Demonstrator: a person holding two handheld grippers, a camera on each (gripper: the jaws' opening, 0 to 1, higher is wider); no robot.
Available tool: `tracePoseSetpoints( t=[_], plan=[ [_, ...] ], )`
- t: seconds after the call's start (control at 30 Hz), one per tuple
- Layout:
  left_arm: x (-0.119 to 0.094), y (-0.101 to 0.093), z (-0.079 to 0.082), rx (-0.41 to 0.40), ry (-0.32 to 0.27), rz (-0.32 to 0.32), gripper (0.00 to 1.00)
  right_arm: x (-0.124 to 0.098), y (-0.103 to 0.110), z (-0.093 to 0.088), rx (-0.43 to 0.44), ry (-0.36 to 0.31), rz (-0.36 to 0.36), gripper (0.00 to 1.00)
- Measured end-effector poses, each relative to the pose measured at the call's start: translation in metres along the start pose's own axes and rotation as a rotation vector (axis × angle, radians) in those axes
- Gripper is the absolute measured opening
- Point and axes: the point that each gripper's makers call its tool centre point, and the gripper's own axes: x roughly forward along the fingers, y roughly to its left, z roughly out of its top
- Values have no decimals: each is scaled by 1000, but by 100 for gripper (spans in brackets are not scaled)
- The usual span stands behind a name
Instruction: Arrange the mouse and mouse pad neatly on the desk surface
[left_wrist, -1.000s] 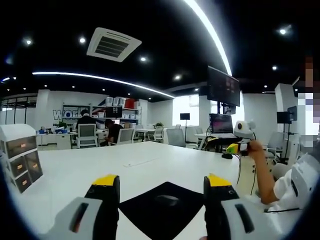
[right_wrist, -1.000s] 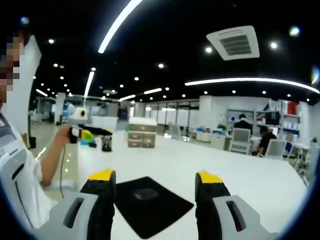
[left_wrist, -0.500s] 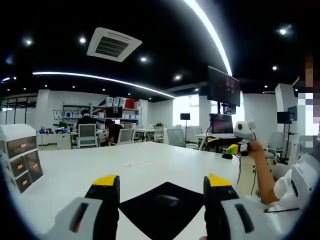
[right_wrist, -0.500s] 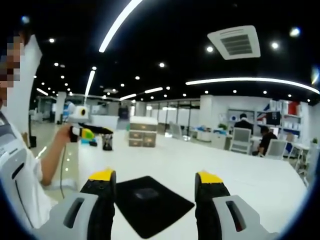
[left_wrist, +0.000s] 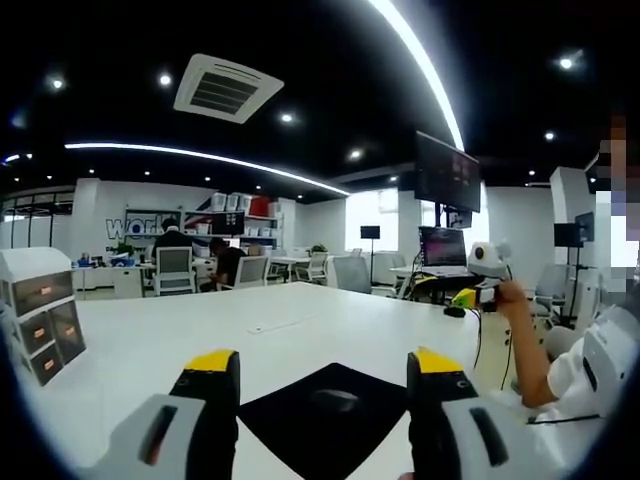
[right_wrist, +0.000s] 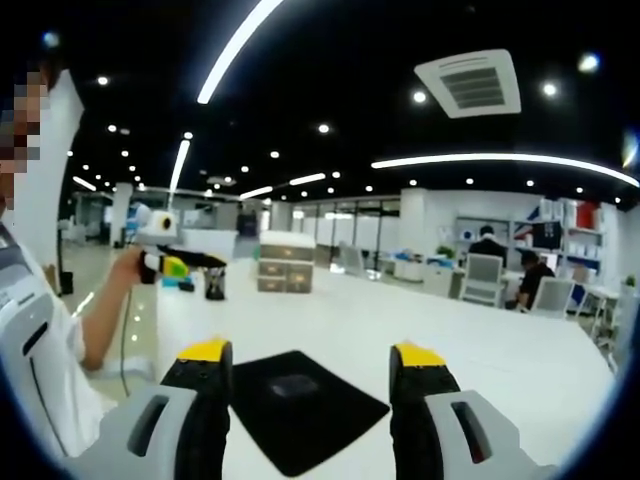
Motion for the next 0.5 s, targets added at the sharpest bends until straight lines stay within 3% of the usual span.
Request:
tracePoseSetpoints(
  t=[0.5],
  plan=[
    [2, -1, -1, 2, 4, -3, 67, 1, 1, -2, 2, 5, -3, 60]
  ],
)
